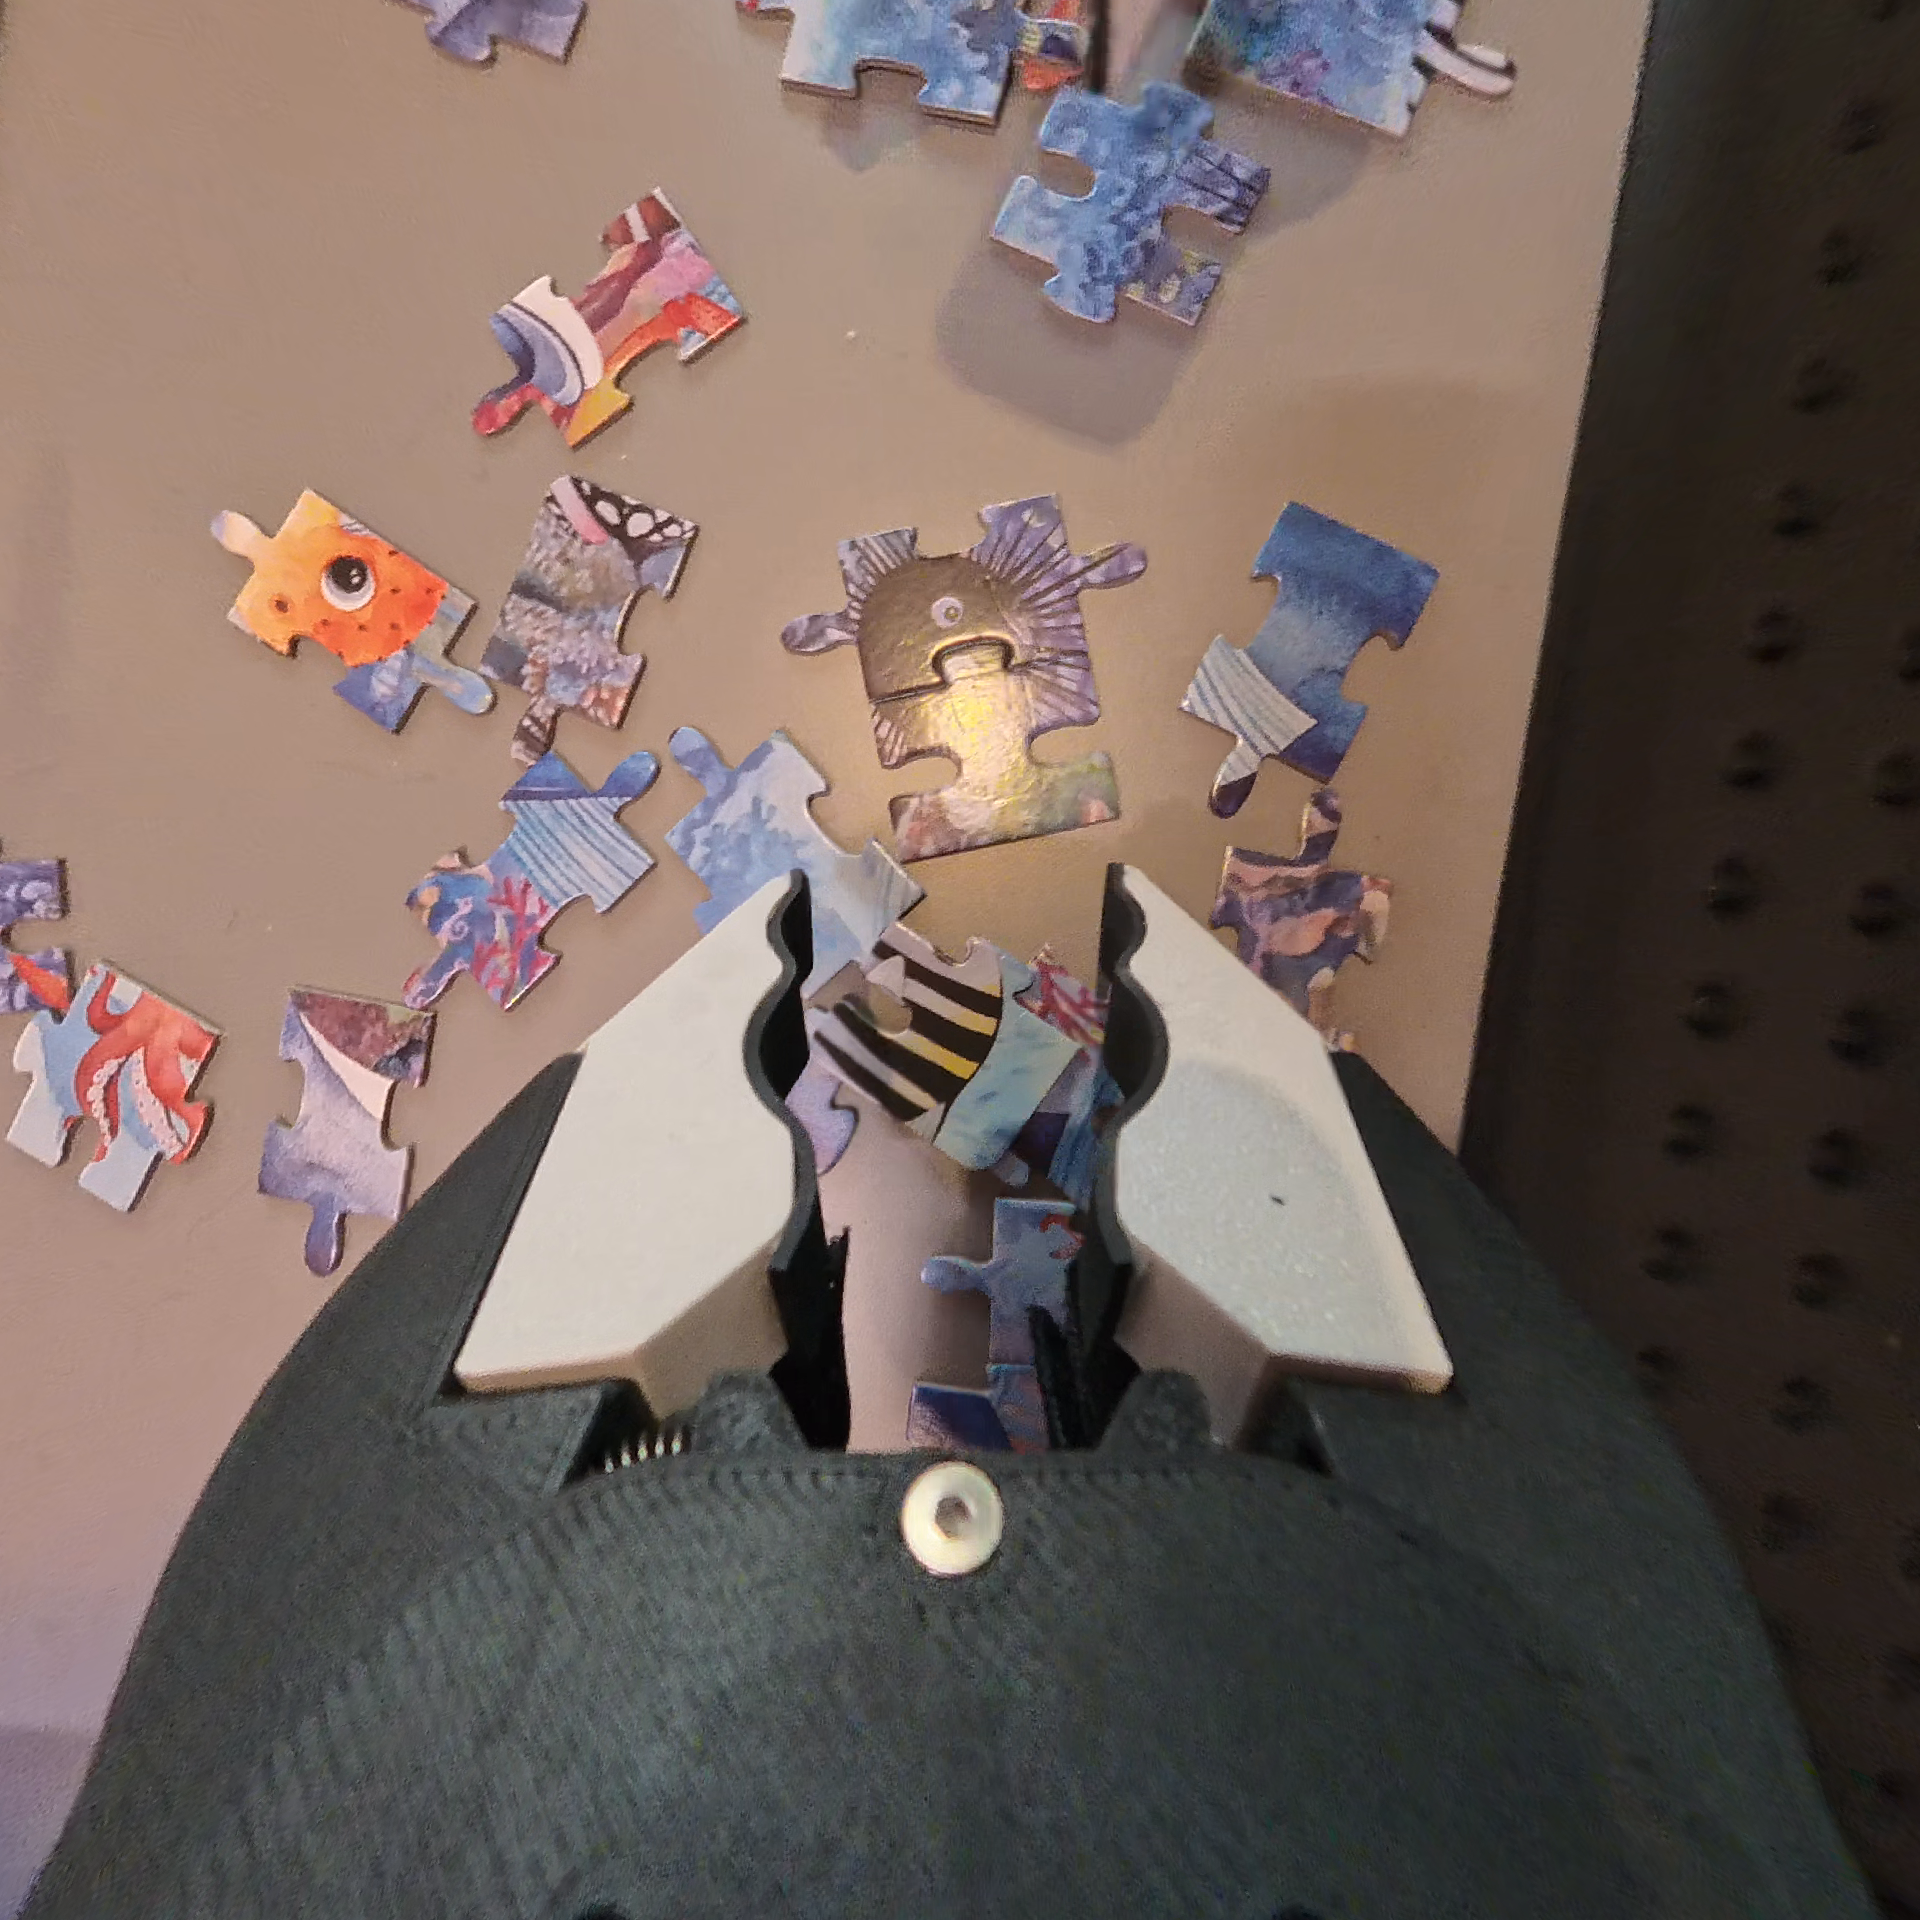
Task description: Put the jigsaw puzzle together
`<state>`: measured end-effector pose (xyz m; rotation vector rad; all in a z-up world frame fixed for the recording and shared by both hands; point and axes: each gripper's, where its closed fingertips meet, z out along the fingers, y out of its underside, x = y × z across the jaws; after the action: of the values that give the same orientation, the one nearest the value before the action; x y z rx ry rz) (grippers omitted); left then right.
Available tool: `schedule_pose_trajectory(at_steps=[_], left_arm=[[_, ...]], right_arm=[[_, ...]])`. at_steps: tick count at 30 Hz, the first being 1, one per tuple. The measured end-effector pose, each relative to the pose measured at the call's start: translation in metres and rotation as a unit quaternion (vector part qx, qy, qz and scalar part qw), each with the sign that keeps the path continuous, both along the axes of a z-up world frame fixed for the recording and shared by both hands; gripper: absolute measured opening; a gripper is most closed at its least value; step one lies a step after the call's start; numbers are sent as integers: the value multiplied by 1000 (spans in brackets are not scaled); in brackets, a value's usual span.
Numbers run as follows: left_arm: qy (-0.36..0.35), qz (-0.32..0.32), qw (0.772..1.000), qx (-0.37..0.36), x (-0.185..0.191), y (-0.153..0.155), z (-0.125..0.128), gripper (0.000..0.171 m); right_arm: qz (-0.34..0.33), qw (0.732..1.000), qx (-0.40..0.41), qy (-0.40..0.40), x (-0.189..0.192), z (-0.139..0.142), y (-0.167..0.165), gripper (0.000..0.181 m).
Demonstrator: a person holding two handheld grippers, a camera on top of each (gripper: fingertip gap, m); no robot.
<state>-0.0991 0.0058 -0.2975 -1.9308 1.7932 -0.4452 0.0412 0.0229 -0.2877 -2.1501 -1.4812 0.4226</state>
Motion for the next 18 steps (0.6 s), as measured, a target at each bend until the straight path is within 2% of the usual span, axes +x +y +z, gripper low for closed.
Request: schedule_pose_trajectory(at_steps=[4, 10, 14, 18], left_arm=[[1, -5, 1000, -4, 6, -2, -6, 56], [-3, 15, 1000, 5, -1, 6, -4, 56], [-23, 41, 999, 9, -11, 20, 4, 53], [-24, 49, 998, 8, -14, 26, 4, 52]], right_arm=[[-11, 999, -18, 28, -14, 1, 23, 57], [-38, 999, -32, -6, -25, -24, 50, 55], [-45, 999, -26, -4, -27, -24, 55, 20], [-28, 998, -57, 5, -25, -23, 46, 4]])
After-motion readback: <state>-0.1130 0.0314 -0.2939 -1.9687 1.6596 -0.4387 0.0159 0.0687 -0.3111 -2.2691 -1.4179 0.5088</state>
